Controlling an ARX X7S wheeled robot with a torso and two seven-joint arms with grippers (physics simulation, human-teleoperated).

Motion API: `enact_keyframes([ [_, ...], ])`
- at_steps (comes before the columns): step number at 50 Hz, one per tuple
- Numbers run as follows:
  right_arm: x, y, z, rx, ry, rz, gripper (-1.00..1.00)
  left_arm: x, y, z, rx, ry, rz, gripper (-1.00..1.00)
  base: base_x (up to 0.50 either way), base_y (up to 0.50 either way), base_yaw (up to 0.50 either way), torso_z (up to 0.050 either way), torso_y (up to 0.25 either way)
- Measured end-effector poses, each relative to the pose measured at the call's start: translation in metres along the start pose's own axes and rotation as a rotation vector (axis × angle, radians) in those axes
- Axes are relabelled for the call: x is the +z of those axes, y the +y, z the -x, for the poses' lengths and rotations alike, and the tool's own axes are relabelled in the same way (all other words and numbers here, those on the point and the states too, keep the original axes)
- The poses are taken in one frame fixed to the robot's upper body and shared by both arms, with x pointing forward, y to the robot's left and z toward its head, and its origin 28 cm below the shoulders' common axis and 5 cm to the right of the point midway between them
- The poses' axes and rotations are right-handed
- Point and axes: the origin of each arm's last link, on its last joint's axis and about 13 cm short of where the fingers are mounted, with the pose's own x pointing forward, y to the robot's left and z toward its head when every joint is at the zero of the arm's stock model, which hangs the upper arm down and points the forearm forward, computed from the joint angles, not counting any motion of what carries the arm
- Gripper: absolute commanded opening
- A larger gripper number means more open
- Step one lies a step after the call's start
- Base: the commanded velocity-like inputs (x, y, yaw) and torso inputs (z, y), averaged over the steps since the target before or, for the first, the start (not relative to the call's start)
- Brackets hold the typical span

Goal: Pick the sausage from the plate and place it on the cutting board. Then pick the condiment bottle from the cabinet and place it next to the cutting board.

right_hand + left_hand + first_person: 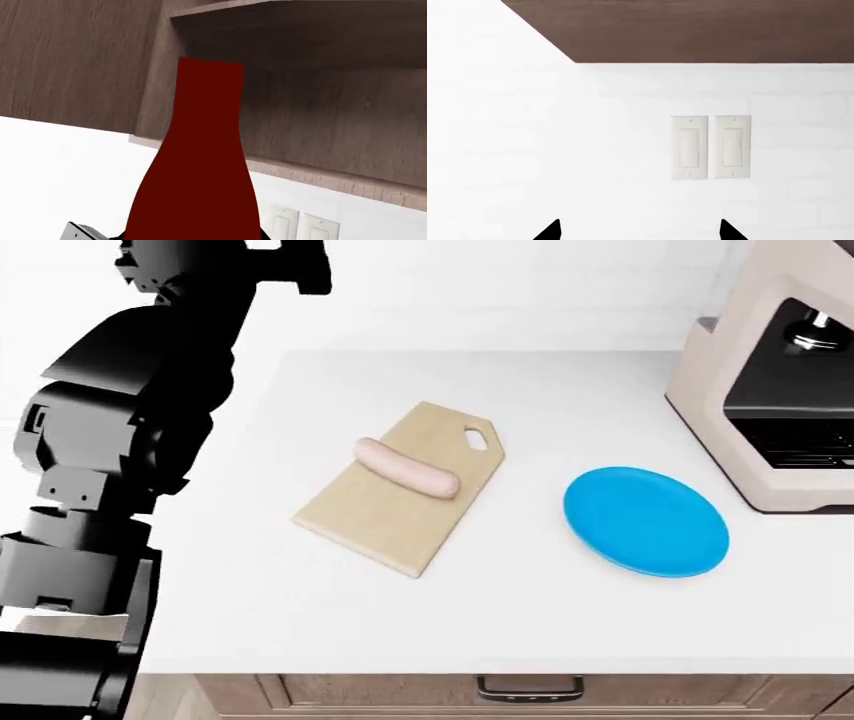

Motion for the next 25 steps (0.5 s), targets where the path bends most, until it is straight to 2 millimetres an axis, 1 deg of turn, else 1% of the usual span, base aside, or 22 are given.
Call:
enact_keyframes([
  [12,-0.025,0.003,0.005,0.031,0.004,-0.047,-1.0,-0.021,0.003,-0.003,0.01,0.02,-0.013,1.0,0.0,0.0,0.0,0.0,0.0],
  [25,-0.047,0.0,0.006,0.038,0.023,-0.089,-1.0,-0.044,0.012,-0.02,0.03,0.078,0.094,1.0,0.0,0.0,0.0,0.0,0.0],
])
